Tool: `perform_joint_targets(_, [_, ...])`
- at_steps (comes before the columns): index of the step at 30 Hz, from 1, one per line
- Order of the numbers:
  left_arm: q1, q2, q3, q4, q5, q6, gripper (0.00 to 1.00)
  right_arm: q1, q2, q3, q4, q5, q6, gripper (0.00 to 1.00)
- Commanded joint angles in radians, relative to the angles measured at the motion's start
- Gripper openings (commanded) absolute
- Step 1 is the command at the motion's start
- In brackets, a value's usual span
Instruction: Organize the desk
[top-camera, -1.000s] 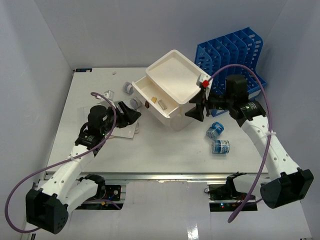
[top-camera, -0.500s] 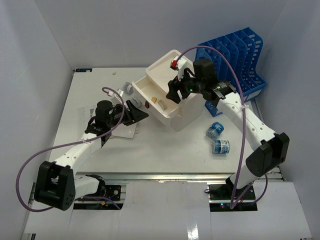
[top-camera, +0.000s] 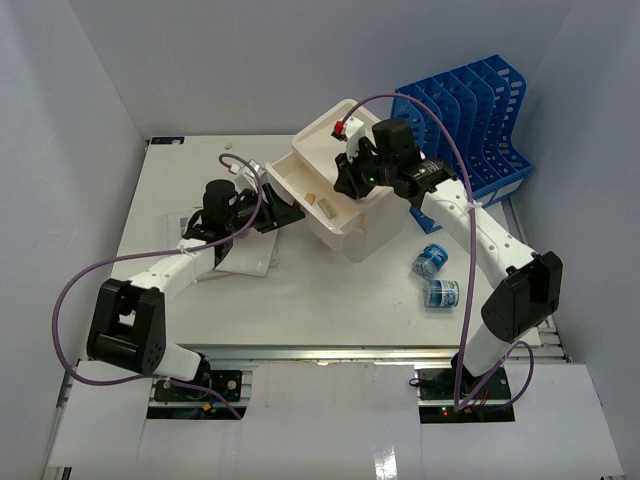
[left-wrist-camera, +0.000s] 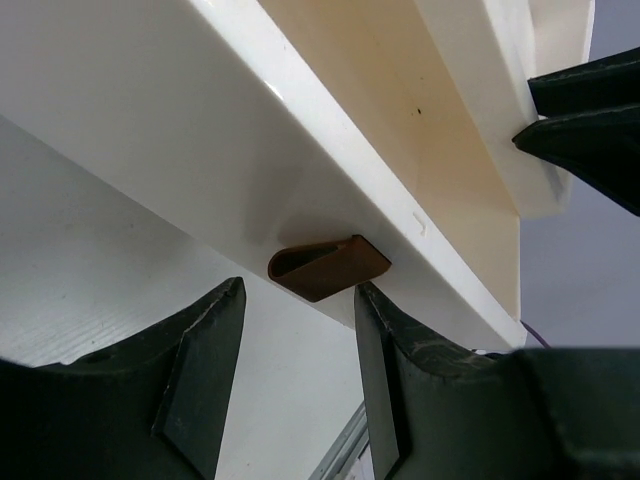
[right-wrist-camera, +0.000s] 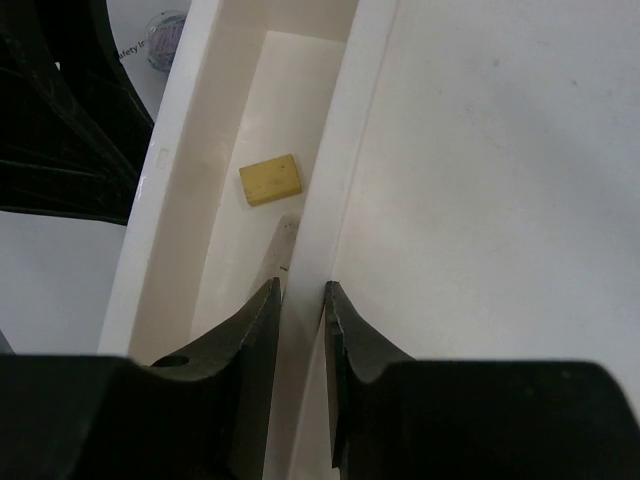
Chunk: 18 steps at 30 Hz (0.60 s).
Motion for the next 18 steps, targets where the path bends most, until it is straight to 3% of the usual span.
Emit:
perform_joint_targets(1, [-0.014,0.023,0.089,0.056,0.01,0.002,0.57,-0.001,0.006,0.008,-0.019,-0.044,-0.008,0.19])
perform_joint_targets(10, [-0.086,0.167,0.254,0.062,-0.017,0.0,0.57,0.017,0.023,-0.007,-0.032,-0.097,-0.001,0.11])
perform_joint_targets(18, [-0.11,0.28,0.382,0.06,-0.043,-0.006,0.57,0.029,0.022,0.0,-0.033,-0.086,-0.005,0.16])
